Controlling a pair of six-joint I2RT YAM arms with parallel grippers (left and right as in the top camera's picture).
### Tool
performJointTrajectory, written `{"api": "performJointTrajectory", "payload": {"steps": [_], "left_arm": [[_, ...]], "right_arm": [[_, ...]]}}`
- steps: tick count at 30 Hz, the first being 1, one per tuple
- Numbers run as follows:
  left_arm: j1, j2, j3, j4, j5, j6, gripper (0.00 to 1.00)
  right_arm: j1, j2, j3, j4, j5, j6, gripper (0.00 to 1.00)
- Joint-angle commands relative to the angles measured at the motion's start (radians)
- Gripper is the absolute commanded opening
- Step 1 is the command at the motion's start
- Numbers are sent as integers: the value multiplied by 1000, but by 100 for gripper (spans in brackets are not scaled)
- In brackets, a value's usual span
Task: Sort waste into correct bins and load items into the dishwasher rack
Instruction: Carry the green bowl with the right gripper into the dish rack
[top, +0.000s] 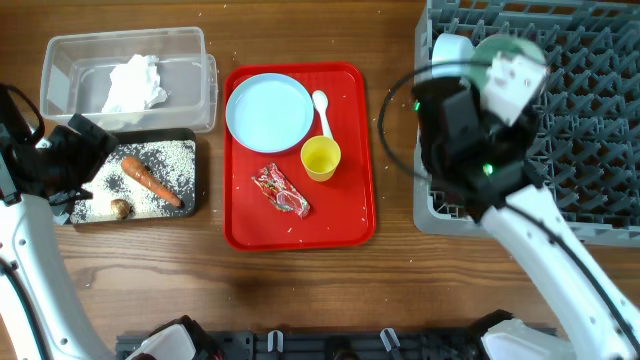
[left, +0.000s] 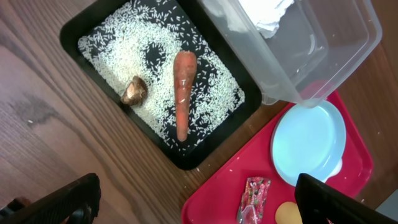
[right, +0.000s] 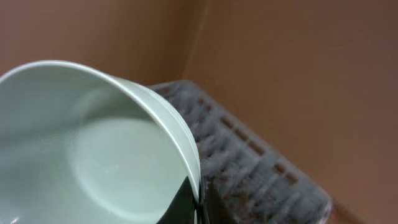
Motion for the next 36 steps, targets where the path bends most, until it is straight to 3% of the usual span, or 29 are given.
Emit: {"api": "performJointTrajectory", "payload": {"steps": [1, 6, 11, 27, 33, 34, 35, 36], "left_arm": [[5, -6, 16, 0, -2, -15, 100], [5, -6, 16, 0, -2, -15, 100], [5, -6, 16, 0, -2, -15, 100], [5, -6, 16, 0, -2, -15, 100], [5, -6, 16, 0, -2, -15, 100], [5, -6, 16, 0, -2, -15, 100], [5, -6, 16, 0, -2, -16, 100], [5, -6, 16, 0, -2, -15, 100]], "right_arm": [[-73, 116, 3, 205, 134, -550, 4], [-87, 262, 3, 523, 158, -951, 4], [-85, 381, 3, 544, 160, -1102, 4], [-10, 478, -37, 354, 25, -1122, 4], [-13, 478, -40, 362, 24, -1111, 4], [-13, 478, -40, 361, 24, -1112, 6], [-12, 478, -40, 362, 24, -1114, 15], [-12, 478, -40, 362, 24, -1114, 36]]}}
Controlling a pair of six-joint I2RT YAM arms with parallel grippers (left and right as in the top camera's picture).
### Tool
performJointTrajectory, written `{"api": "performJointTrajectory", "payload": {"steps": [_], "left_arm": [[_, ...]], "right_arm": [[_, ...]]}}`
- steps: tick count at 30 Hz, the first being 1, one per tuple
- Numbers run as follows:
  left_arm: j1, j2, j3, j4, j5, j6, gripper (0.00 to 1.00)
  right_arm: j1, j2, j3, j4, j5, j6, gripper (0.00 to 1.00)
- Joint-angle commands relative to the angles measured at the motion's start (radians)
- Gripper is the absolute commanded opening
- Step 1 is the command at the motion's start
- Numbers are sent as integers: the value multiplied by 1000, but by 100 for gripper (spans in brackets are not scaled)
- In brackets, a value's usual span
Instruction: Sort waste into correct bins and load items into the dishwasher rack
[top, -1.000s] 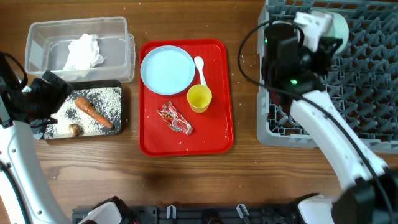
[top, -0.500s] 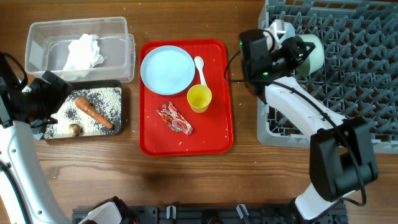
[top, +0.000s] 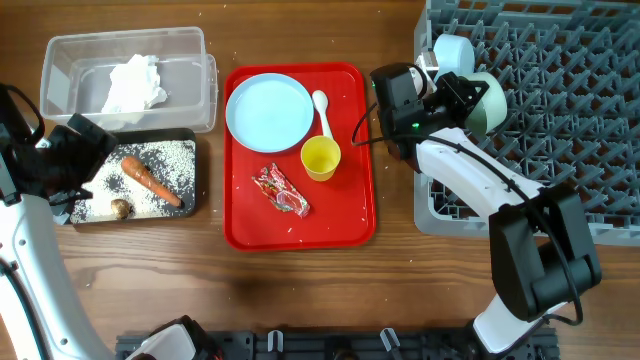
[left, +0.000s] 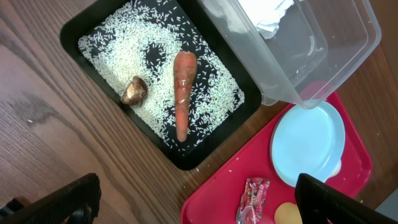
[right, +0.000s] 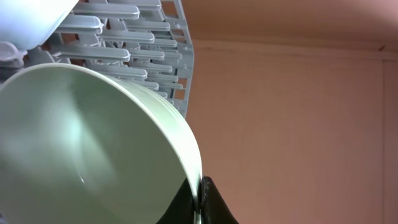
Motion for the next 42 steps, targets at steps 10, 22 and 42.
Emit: {"api": "performJointTrajectory", "payload": {"steps": [10, 22, 42], "left_arm": [[5, -6, 15, 0, -2, -10, 100], [5, -6, 15, 0, -2, -10, 100], [5, -6, 15, 0, -2, -10, 100]], "right_arm": [[54, 6, -12, 189, -36, 6, 100], [150, -40, -12, 465, -119, -81, 100], [490, -207, -12, 388, -407, 636, 100]]}}
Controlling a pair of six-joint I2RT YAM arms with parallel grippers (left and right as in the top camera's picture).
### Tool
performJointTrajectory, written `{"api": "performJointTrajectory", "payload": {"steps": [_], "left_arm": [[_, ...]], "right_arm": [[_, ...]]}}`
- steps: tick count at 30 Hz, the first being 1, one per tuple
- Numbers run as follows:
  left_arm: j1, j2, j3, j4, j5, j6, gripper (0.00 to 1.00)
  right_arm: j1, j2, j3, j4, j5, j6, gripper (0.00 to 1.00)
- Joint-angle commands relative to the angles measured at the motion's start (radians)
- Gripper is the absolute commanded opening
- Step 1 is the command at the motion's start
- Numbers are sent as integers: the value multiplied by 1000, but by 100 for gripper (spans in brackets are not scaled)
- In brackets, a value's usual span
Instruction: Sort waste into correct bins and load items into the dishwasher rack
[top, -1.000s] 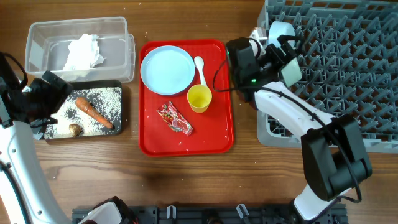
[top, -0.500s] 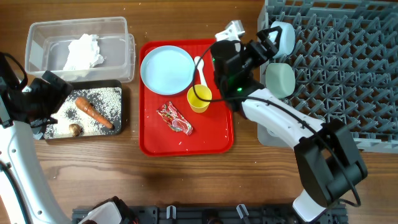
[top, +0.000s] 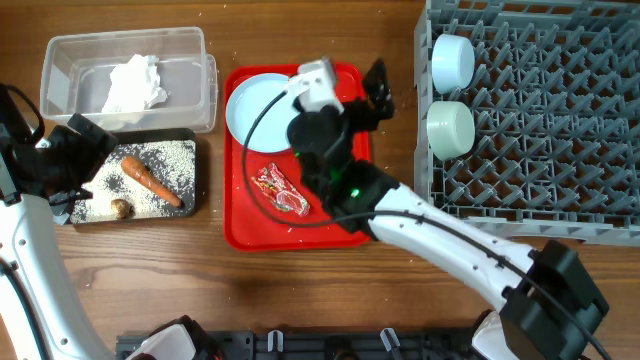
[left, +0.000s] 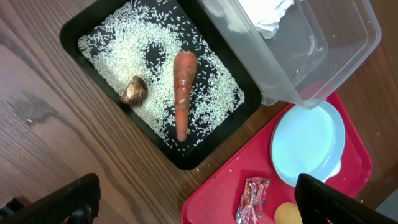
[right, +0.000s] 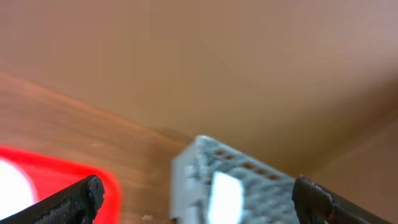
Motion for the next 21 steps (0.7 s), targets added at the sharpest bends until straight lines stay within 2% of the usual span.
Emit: {"api": "performJointTrajectory", "payload": {"steps": [1, 6, 8, 11, 12, 15, 17, 21], "left_arm": [[5, -6, 15, 0, -2, -10, 100], [5, -6, 15, 0, -2, -10, 100], [5, -6, 15, 0, -2, -10, 100], [5, -6, 15, 0, -2, -10, 100], [5, -6, 15, 0, -2, -10, 100], [5, -6, 15, 0, -2, -10, 100], [5, -6, 15, 0, -2, -10, 100], [5, -6, 15, 0, -2, -10, 100]], "right_arm": [[35, -56, -2, -65, -184, 283, 100], [31, -169, -2, -123, -404, 487, 100], [29, -211, -2, -162, -499, 517, 100], [29, -273, -2, -362, -717, 523, 100], [29, -277, -2, -414, -784, 539, 100], [29, -261, -3, -591, -1045, 711, 100], [31, -233, -4, -649, -1153, 731, 100], [31, -205, -4, -724, -1210, 737, 100]]}}
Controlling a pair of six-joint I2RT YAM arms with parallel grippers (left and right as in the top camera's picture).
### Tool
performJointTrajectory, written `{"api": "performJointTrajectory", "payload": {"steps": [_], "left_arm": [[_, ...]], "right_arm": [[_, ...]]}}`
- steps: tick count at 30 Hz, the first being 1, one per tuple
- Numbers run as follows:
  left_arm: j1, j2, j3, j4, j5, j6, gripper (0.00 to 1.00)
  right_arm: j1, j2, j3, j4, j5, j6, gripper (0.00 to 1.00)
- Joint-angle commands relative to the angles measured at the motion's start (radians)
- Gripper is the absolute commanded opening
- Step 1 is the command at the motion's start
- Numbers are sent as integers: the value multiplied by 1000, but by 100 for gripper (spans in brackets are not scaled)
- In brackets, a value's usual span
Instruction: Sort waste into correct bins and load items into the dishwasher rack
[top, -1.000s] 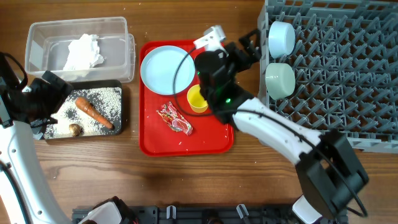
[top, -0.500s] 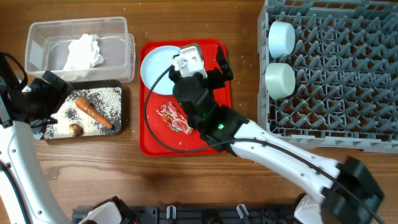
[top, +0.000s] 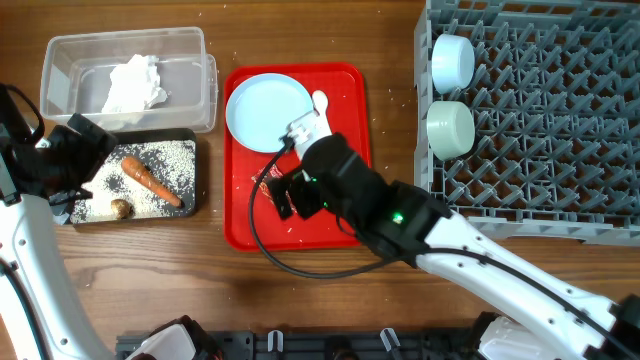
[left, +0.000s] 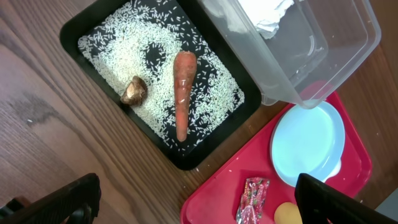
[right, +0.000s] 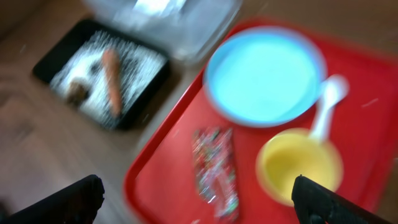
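A red tray (top: 240, 228) holds a light blue plate (top: 262, 110), a white spoon (top: 320, 100), a yellow cup (right: 298, 165) and a shiny red wrapper (right: 214, 174). Above the tray's middle my right gripper (top: 285, 195) hangs open, with the wrapper and cup below it; in the overhead view its arm hides the cup. The grey dishwasher rack (top: 540, 120) carries a white cup (top: 452, 60) and a pale green bowl (top: 450, 128) in its left column. My left gripper (top: 62, 160) is open and empty at the table's left edge, beside the black tray.
A black tray (top: 190, 170) of rice holds a carrot (left: 182, 90) and a brown lump (left: 134, 90). Behind it a clear plastic bin (top: 190, 70) contains crumpled white tissue (top: 135, 82). Bare wooden table (top: 395, 60) separates the red tray from the rack.
My right gripper has moved from the red tray's far right corner to above its middle and now looks down on the wrapper and yellow cup. It stays open. The left arm has not moved.
My right gripper first held the pale green bowl over the rack, then had it low at the rack's left column. Later the bowl stood in the rack below the white cup, and the gripper was open over the tray, where it now hangs.
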Motion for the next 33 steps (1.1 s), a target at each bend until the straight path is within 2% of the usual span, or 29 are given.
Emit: {"api": "performJointTrajectory", "payload": {"steps": [1, 7, 11, 14, 20, 26, 29, 33], "left_arm": [[5, -6, 14, 0, -2, -10, 100], [5, -6, 14, 0, -2, -10, 100], [5, -6, 14, 0, -2, -10, 100], [5, -6, 14, 85, 2, -13, 100], [5, -6, 14, 66, 14, -13, 100], [-24, 0, 13, 71, 215, -10, 100], [-38, 0, 13, 63, 364, -10, 100], [-54, -3, 12, 47, 448, -8, 91]], "right_arm": [[0, 28, -8, -44, -182, 77, 100], [-68, -27, -7, -75, -162, 96, 99], [-224, -150, -7, -142, -170, 138, 100], [-398, -290, -7, -244, -166, 54, 100], [-600, -433, -7, -343, -162, 8, 100], [-670, -460, -8, -389, -162, 6, 100], [-670, -451, -8, -412, -157, -28, 100], [-670, -449, -8, -438, -145, -48, 100]]}}
